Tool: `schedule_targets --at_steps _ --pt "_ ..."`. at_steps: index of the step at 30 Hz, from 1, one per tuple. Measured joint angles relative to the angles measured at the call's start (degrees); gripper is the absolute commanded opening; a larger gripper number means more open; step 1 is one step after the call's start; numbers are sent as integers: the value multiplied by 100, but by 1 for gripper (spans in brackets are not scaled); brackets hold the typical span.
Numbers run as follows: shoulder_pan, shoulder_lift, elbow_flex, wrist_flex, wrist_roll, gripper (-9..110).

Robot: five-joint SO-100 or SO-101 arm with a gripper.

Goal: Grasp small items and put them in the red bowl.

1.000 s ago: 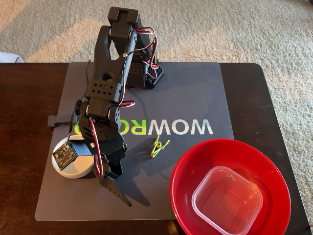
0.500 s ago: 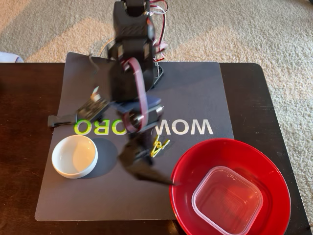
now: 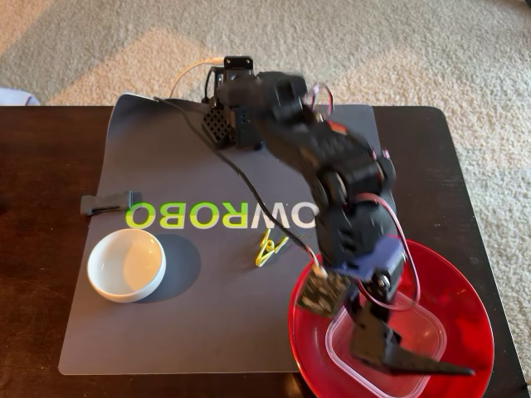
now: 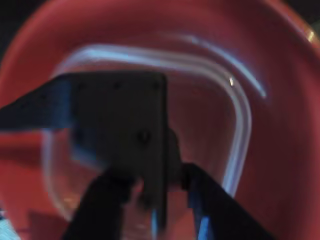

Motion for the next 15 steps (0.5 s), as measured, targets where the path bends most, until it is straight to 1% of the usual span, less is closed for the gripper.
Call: schedule_targets --at_steps 3,5,9,12,15 --pt "-62 -422 -272 308 -202 28" --pt "-53 -483 -422 536 -272 30" --pt "0 -545 -1433 1143 -448 30" --pt "0 272 -1143 1239 -650 30" --pt "123 1538 -220 1248 -738 30"
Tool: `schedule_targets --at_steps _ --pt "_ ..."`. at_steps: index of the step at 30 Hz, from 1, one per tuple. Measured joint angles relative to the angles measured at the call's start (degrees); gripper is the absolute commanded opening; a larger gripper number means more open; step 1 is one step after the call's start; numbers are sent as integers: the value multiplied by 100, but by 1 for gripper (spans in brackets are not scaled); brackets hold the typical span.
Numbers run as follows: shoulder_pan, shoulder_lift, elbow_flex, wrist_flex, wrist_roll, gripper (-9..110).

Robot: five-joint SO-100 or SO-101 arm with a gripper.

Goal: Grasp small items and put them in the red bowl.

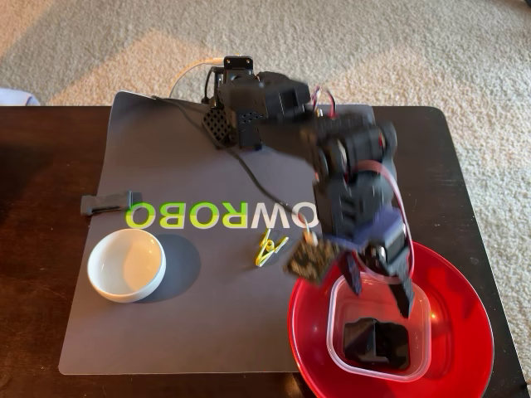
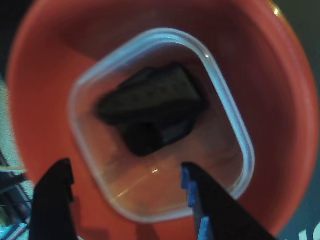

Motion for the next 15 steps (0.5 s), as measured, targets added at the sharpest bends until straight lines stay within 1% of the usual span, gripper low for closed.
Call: schedule_targets --at_steps 4,8,11,13,15 --pt "439 1828 1951 0 0 31" --pt "1134 3419 4623 -53 396 31" --pt "1696 4500 6829 -466 1037 30" --pt "2136 5194 8288 -914 1635 29" --pt "2347 5687 9580 -1371 2206 29"
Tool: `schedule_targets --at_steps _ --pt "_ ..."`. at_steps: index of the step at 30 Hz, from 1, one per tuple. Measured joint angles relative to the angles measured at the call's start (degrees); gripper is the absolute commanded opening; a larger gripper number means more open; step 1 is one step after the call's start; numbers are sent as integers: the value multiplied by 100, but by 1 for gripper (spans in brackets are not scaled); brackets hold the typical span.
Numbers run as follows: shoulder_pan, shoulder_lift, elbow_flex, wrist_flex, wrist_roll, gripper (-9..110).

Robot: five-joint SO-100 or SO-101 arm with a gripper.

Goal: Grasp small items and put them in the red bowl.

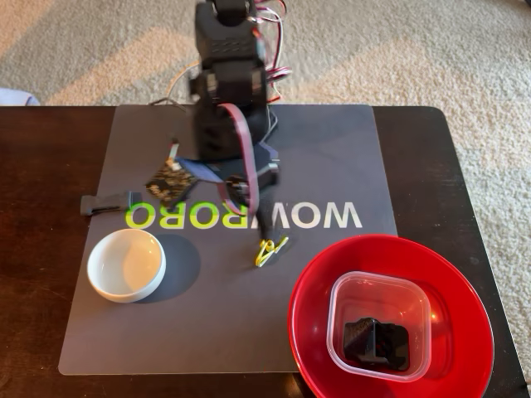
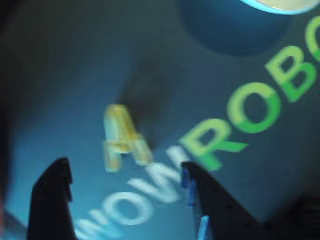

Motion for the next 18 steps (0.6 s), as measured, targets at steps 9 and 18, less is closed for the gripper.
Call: schedule_targets --at_steps 9,18 --pt "-334 -1046 1354 -1547 712 29" --pt "-923 -1441 1099 -1863 642 29"
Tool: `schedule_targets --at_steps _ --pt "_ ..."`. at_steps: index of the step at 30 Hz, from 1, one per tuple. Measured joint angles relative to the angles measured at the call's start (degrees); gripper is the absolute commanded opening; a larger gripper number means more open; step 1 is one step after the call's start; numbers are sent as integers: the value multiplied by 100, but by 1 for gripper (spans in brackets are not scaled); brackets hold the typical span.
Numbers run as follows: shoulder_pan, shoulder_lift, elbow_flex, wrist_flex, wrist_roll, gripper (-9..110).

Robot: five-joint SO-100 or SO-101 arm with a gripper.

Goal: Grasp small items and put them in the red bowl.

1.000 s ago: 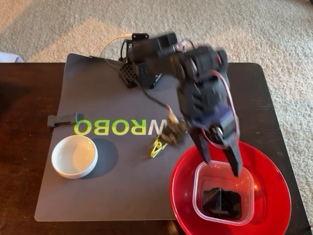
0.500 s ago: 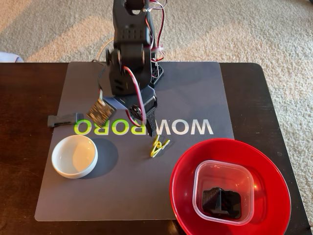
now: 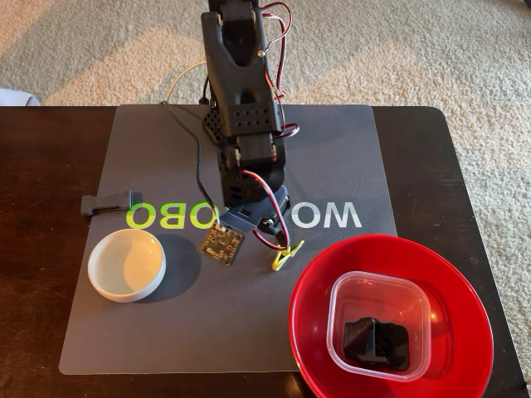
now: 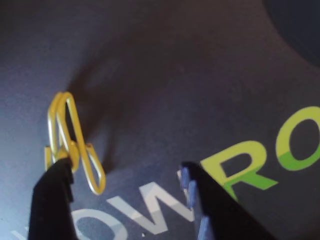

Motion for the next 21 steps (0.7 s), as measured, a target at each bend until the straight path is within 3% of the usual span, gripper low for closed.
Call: schedule_targets --at_steps 12,21 --pt "-18 1626 -35 800 -18 29" --pt "-18 -149 -149 -255 -193 29"
